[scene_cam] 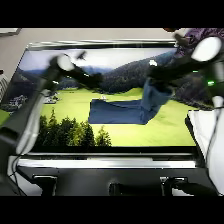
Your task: Fold the clothes and pants, and hang the long-sleeved shirts on hangers.
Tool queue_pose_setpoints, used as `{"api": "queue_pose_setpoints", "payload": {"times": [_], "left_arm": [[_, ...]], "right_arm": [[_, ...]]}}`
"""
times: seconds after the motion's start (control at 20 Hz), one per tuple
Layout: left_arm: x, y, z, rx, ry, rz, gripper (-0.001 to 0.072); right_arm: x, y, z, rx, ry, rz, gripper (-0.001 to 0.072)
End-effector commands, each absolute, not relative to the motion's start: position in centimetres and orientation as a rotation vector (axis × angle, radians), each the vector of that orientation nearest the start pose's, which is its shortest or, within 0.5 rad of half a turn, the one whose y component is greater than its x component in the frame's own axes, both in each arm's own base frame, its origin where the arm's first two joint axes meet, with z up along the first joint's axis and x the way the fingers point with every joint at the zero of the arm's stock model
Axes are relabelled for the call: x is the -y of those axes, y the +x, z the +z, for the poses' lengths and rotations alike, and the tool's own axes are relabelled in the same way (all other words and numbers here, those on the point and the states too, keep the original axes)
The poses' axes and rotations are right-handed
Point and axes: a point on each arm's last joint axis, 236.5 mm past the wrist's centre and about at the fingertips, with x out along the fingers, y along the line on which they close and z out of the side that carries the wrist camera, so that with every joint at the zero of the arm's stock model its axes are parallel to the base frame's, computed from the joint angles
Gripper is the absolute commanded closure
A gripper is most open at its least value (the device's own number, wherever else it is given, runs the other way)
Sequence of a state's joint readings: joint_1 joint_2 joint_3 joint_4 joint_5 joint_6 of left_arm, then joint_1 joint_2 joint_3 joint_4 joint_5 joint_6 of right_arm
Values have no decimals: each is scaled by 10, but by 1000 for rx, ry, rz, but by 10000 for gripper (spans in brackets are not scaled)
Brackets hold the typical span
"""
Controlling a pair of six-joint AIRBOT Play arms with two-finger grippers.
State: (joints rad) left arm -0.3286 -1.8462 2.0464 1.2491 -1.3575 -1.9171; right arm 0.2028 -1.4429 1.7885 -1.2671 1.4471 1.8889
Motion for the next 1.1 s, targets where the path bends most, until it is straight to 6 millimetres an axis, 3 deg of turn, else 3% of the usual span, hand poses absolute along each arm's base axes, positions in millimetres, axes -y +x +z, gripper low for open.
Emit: {"api": "queue_pose_setpoints", "payload": {"times": [0.0,0.15,0.35,0.45,0.75,0.8,0.9,1.05], "left_arm": [[100,486,122,-1192,-232,-71,694],[34,481,159,-1110,-306,31,694],[-13,474,178,-1060,-341,104,694],[-21,470,174,-1079,-335,112,694],[-22,463,148,-1153,-341,123,694],[-22,463,144,-1160,-341,124,694],[-22,464,142,-1165,-343,126,694],[-22,464,140,-1169,-346,128,694]], "right_arm": [[-253,419,139,-1176,386,329,690],[-315,415,101,-1220,403,365,690],[-371,416,59,-1271,497,414,690],[-385,416,47,-1297,542,429,690],[-389,408,16,-1375,518,429,683],[-393,405,13,-1390,512,452,616],[-403,404,18,-1380,529,510,398],[-413,411,54,-1278,541,613,347]]}}
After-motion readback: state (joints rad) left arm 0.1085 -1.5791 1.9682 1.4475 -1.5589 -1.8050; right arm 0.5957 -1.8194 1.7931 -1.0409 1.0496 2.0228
